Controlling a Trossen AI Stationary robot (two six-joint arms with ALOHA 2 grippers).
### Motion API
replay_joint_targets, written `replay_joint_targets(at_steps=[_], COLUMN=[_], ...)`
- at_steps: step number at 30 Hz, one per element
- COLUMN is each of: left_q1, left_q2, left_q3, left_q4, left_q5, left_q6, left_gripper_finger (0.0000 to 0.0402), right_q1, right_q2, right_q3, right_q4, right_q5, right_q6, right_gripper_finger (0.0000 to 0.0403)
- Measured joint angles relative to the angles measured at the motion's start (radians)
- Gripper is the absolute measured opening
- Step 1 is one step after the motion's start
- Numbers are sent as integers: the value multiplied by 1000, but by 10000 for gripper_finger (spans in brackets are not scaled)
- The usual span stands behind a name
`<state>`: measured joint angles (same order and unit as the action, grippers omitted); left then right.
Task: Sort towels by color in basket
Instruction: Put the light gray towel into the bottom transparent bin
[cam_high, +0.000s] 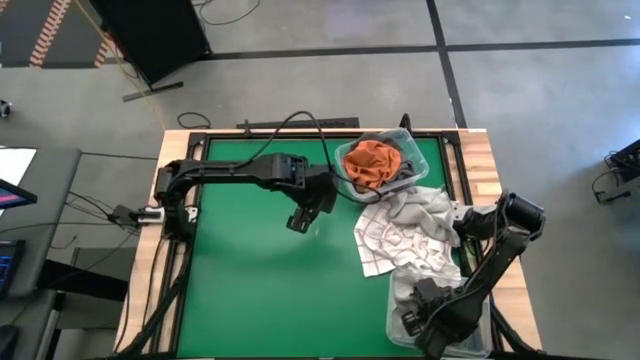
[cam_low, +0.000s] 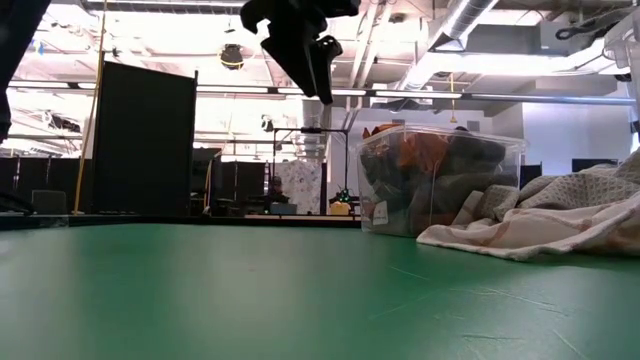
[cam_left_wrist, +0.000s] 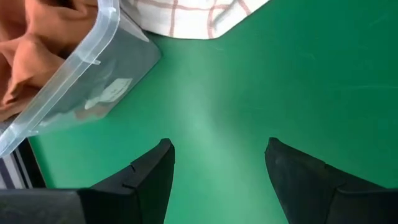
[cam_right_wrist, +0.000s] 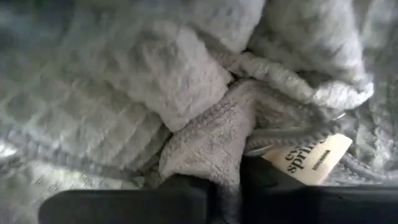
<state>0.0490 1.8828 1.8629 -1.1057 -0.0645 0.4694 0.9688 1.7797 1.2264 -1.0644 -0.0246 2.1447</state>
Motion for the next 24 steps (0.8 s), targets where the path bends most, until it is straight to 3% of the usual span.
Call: replay_joint_targets(at_steps=[8, 18, 24], left_q1=[-2, -2, -2], left_q2=[0, 0, 0], left_q3=[0, 0, 0], left_q4=[-2, -3, -3], left_q5=[1, 1, 14], left_q6=[-6, -3, 17], left_gripper_finger=[240, 240, 240], right_q1=[5, 55, 94], right_q2=[0, -1, -1], right_q3=[90, 269, 376], right_q4=[-35, -254, -338], right_q5=[2, 80, 161], right_q6=[-59, -57, -40], right_gripper_finger=[125, 228, 249])
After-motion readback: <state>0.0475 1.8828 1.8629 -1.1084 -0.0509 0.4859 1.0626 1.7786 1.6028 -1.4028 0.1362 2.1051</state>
